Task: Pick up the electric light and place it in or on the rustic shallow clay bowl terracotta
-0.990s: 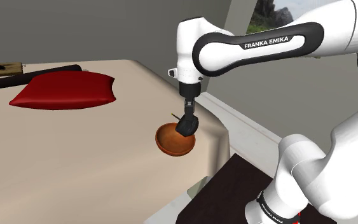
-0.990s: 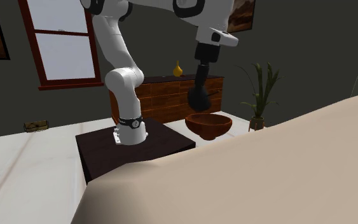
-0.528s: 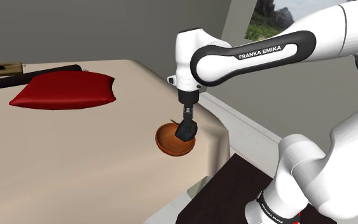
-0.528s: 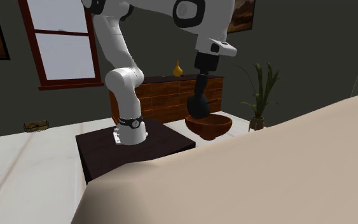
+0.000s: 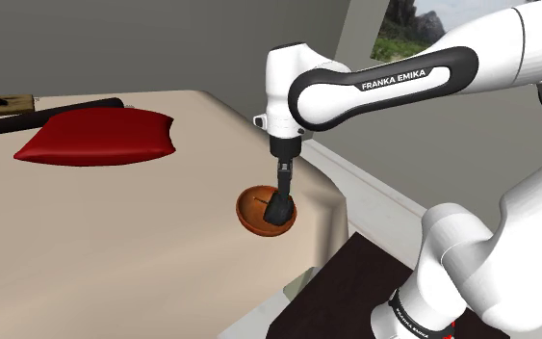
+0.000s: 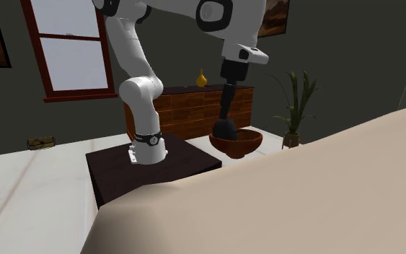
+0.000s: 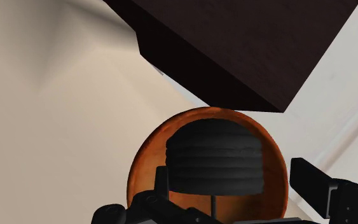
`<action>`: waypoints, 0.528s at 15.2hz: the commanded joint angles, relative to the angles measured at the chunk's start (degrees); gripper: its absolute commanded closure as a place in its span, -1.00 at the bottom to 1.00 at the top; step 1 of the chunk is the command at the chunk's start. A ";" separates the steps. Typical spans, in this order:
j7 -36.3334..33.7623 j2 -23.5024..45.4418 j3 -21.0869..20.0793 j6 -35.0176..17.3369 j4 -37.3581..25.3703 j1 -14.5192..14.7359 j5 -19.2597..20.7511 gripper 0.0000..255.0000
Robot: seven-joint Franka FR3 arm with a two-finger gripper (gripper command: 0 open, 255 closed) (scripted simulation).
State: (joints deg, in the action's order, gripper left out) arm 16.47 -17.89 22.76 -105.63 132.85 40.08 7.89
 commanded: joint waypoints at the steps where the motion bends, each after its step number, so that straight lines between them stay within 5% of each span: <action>1: 0.00 -0.01 0.00 0.00 0.00 0.00 0.00 -1.00; 8: 0.18 -0.04 -0.60 7.28 -7.25 0.35 -0.54 -1.00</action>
State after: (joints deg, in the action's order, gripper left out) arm 16.57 -18.30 22.17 -99.03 126.53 40.35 7.50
